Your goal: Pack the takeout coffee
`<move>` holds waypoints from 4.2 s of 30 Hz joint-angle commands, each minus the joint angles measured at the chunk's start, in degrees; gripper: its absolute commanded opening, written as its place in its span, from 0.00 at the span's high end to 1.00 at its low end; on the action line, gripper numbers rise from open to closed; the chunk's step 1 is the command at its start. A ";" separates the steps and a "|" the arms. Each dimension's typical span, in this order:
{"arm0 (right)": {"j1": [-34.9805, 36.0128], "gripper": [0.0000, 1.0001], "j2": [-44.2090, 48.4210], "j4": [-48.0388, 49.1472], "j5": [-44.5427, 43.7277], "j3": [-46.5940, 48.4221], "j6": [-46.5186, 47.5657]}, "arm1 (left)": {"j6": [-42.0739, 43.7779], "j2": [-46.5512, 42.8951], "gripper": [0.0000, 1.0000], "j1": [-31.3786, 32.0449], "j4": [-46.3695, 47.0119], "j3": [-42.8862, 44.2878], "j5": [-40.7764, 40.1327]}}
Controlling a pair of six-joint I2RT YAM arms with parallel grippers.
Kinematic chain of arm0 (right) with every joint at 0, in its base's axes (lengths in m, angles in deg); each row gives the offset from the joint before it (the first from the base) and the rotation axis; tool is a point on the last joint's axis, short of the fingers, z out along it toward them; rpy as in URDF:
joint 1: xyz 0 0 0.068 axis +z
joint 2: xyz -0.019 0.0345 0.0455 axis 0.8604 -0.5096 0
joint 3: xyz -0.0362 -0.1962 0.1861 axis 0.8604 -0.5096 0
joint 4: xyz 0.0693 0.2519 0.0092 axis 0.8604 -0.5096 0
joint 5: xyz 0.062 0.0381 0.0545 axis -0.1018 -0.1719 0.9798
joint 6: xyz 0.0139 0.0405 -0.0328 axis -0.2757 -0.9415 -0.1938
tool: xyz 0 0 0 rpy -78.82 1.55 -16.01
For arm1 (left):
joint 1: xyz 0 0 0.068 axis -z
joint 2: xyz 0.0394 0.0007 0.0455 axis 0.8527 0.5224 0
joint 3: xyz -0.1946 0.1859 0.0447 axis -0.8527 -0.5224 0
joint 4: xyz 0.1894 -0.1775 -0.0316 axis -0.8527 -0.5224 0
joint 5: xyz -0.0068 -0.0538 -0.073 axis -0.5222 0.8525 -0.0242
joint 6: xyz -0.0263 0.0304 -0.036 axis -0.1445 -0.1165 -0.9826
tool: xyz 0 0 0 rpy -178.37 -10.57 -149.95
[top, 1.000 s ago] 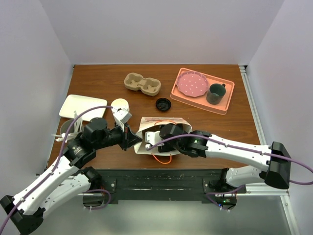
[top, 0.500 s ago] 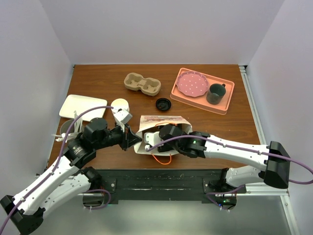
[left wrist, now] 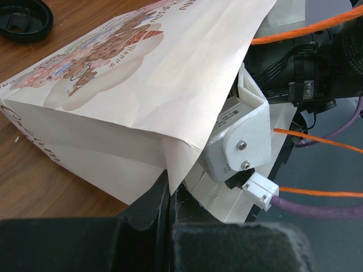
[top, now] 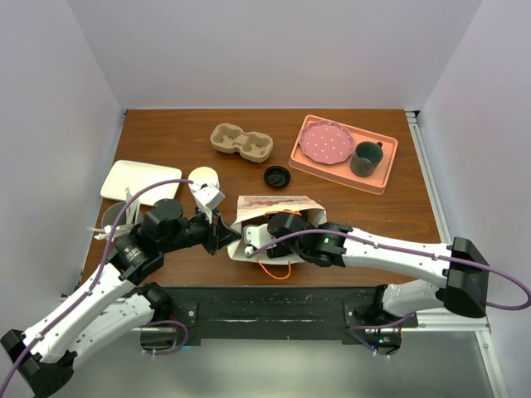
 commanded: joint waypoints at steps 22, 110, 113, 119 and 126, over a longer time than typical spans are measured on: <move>-2.23 0.89 0.93 4.99 -6.66 1.62 -0.07 | 1.73 2.15 1.00 0.16 2.48 2.36 -1.08; -9.35 0.07 -2.32 10.88 1.69 5.04 -5.34 | -1.61 8.65 0.72 -0.02 1.51 10.00 -6.89; -10.49 0.09 -2.76 10.97 1.96 5.92 -5.52 | -1.79 9.44 0.70 0.07 1.25 10.44 -7.85; -12.16 0.16 -3.20 10.09 3.28 7.32 -5.60 | -2.58 10.06 0.70 0.07 1.86 10.71 -7.50; -12.25 0.12 -1.71 4.99 5.30 10.49 -10.08 | -2.93 9.53 0.73 0.16 3.00 8.51 -5.92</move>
